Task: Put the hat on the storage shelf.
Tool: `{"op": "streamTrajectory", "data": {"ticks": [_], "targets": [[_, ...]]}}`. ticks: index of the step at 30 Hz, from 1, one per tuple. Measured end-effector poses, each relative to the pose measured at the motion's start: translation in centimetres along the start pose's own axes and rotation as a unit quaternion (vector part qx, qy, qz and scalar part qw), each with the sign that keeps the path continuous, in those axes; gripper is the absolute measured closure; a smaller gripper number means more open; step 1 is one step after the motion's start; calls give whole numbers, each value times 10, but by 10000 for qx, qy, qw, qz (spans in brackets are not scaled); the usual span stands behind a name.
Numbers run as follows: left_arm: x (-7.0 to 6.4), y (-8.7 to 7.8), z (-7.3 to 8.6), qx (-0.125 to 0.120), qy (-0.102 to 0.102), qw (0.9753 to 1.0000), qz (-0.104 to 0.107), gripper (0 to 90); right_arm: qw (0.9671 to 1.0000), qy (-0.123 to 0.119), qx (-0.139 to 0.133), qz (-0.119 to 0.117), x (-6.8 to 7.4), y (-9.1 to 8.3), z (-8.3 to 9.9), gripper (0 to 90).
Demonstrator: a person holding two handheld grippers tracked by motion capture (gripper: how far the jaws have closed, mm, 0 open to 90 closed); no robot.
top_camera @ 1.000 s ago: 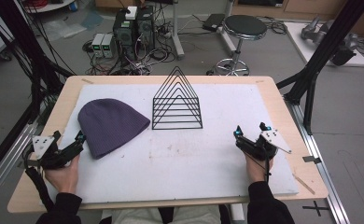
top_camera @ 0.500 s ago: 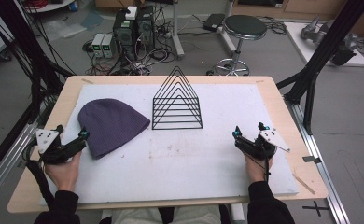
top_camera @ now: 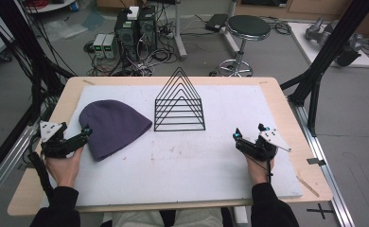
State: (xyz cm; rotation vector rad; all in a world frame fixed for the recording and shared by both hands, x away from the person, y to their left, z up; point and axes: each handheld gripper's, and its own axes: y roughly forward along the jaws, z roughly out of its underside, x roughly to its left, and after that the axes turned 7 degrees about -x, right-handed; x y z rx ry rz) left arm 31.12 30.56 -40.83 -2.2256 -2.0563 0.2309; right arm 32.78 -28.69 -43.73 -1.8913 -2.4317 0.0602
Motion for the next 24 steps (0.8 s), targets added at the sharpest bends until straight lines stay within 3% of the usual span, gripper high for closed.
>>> {"op": "streamTrajectory", "data": {"ticks": [6,15,17,21,23,24], "targets": [[9,14,-5,212,-116,9994,-233,193,10000,-35,57,-10,3,2,0,80],[13,32,-16,664,-321,9969,-265,193,10000,-67,73,-3,3,3,0,80],[10,39,-19,874,-314,9956,-158,193,9999,-76,94,-9,3,3,0,80],[7,48,-21,1057,-175,9940,-230,194,9998,-95,143,-56,5,4,0,80],[10,56,-22,1292,-346,9908,-209,210,9998,-142,114,-76,5,4,0,80],[10,59,-23,1374,-312,9896,-292,211,9998,-132,131,-76,5,4,0,80]]}}
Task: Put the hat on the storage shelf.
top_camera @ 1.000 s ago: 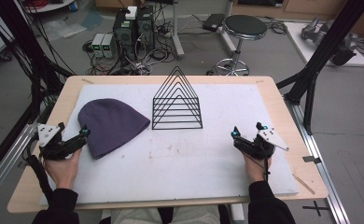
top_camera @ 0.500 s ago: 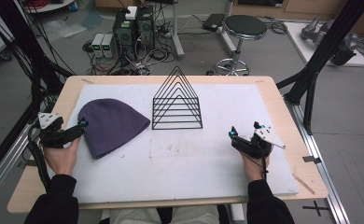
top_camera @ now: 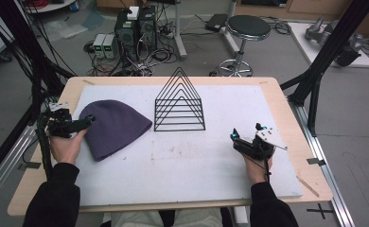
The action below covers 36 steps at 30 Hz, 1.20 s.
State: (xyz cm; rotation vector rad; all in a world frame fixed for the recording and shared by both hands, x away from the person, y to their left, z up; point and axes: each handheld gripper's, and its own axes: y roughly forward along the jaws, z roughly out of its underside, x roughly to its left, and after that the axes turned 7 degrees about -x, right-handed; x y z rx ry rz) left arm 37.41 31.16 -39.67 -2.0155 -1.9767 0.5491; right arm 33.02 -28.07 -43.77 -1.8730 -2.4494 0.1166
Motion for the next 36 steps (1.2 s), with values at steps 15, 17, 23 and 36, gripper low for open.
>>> {"op": "streamTrajectory", "data": {"ticks": [15,17,23,36], "targets": [[13,31,-11,662,-377,9966,-307,208,10000,-41,33,-68,1,2,0,80],[15,41,-13,902,-301,9943,-483,194,10000,-56,30,-75,1,2,0,80],[14,53,-16,1106,-541,9905,-606,194,9999,-61,83,-75,1,4,1,80],[14,78,-7,1356,-867,9859,-464,194,9999,-117,100,-53,1,4,1,80]]}}
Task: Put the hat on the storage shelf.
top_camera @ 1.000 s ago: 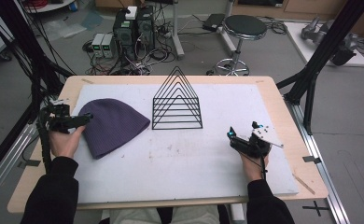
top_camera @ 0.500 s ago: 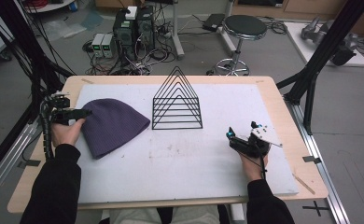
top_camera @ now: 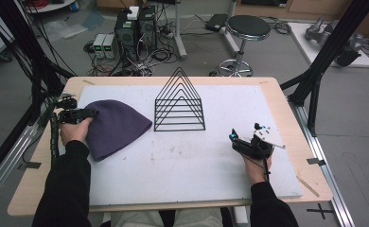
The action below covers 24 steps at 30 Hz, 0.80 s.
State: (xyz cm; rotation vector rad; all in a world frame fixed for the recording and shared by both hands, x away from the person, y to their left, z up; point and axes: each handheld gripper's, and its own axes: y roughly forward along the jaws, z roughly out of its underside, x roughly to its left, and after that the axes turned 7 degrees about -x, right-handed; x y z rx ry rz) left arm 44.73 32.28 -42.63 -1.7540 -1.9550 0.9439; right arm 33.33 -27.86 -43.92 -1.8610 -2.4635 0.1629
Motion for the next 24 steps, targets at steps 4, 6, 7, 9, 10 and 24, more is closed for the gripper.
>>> {"op": "streamTrajectory", "data": {"ticks": [4,6,7,9,10,24], "targets": [[-2,4,-1,3,17,10000,1,195,10000,-19,-8,-10,0,1,0,80],[-2,5,-1,33,70,9999,-79,195,10000,-15,-8,-12,0,1,0,80],[0,7,-1,76,56,9999,-67,193,10000,-10,1,-14,0,0,0,80],[0,7,0,90,78,9999,-57,193,10000,-15,1,-19,0,0,0,80],[-1,8,1,80,175,9998,-58,193,10000,-26,16,-28,1,0,0,80],[-4,7,2,16,351,9993,159,403,10000,37,53,-53,0,0,1,80]]}}
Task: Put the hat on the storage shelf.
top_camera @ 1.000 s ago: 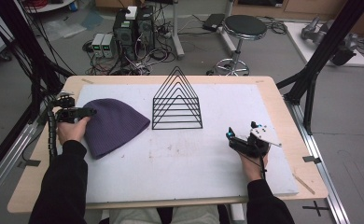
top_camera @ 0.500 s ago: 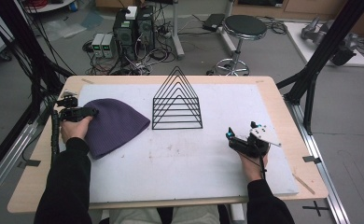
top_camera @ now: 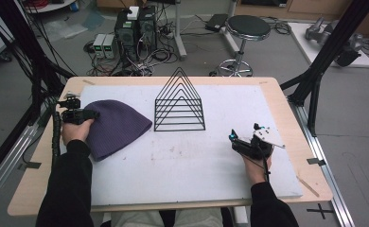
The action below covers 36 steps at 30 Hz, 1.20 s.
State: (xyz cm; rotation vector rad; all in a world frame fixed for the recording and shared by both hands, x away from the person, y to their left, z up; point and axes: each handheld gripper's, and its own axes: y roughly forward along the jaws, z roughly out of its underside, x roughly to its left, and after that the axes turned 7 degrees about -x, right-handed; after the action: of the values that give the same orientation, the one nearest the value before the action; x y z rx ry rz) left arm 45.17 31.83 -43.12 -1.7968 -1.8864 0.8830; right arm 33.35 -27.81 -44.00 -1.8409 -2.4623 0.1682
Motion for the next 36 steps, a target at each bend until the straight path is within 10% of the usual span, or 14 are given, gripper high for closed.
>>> {"op": "streamTrajectory", "data": {"ticks": [9,22,29,36], "targets": [[-4,-2,1,-169,137,9993,291,735,10000,-31,91,24,0,1,1,80],[-10,-17,-2,-662,135,9968,428,785,9999,33,145,1,-1,1,2,80],[-31,-50,-5,-1449,694,9854,570,786,9999,36,154,5,-1,0,2,80],[-47,-88,-7,-2051,665,9705,1081,787,9999,17,137,19,-1,-1,2,80]]}}
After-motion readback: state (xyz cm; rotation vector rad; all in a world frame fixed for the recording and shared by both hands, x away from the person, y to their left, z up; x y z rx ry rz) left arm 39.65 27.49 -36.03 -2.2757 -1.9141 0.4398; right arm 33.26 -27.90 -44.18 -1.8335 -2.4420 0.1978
